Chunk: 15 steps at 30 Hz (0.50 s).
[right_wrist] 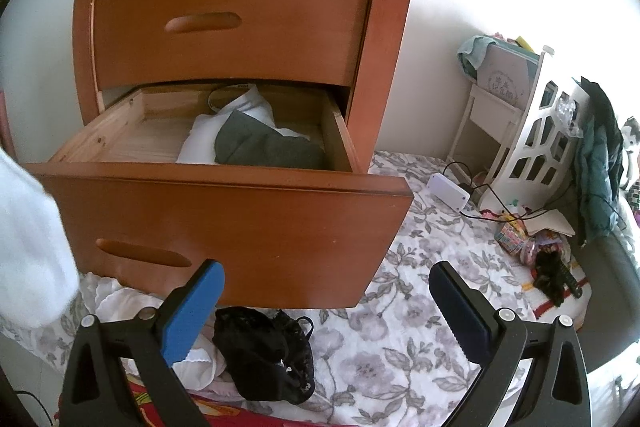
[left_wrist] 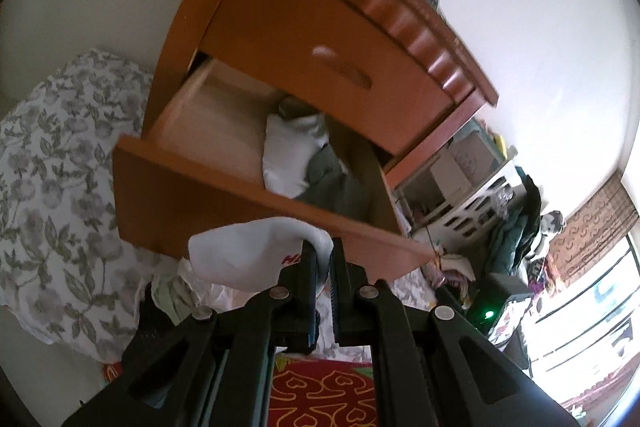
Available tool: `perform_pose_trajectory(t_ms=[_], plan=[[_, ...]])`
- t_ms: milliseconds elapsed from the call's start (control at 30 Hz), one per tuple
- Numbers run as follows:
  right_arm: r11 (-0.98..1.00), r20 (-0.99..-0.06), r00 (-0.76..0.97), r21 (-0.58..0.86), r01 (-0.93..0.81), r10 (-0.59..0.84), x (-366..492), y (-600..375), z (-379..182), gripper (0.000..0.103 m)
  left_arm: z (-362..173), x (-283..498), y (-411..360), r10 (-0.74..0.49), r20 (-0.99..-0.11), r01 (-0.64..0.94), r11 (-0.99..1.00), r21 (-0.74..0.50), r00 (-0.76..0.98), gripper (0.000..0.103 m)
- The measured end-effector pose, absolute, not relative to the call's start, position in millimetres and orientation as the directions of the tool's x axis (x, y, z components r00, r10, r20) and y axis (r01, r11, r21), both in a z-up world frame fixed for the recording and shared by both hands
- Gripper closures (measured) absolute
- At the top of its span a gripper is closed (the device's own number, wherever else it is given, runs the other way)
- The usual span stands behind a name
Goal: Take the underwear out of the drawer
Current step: 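Carry the white sock down toward the garments on the bedsheet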
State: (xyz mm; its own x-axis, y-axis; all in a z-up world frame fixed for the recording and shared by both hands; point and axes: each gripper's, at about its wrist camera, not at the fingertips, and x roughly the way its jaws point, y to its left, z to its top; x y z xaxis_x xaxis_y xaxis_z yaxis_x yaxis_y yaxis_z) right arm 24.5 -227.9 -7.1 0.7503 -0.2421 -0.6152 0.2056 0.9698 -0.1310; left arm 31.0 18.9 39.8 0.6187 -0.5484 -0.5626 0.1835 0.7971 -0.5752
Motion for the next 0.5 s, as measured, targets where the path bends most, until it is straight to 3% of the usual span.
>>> perform_pose_trajectory(t_ms=[300,500], plan=[[0.970,-0.615,0.751,-0.128,0.205,-0.240,24,-229,-8,0.000,-8,47,-2,-0.554,-0.649,0.152,0.809,-0.568,0.521,0.098],[0.971,-0.617,0.750,-0.124,0.205,-0.237,25,-229,-9,0.000,-56,58,0,-0.486,-0.747,0.054,0.851,-0.522,0.454,0.098]])
